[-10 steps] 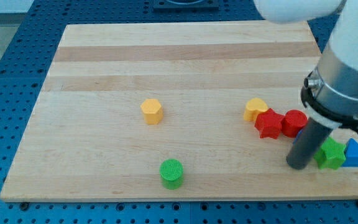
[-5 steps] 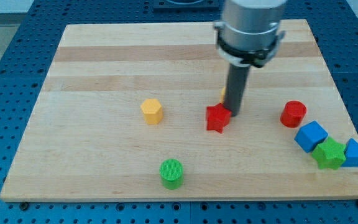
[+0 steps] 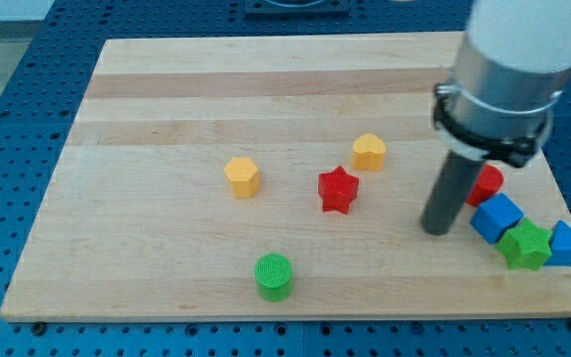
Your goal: Place the hexagon and red star above the green circle
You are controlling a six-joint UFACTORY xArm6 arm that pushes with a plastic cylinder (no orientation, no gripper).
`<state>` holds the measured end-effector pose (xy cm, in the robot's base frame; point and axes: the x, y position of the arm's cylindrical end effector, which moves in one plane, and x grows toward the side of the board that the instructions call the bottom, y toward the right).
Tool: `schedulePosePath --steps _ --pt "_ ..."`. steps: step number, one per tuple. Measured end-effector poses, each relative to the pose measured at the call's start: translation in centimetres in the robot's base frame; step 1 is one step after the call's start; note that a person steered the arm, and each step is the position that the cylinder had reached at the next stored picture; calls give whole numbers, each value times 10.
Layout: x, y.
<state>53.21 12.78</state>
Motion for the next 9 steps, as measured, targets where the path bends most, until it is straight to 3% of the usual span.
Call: schedulePosePath --steps 3,5,6,9 --pt "-42 -99" --pt "-57 -16" --pt "-71 -32" --pt "-54 -108"
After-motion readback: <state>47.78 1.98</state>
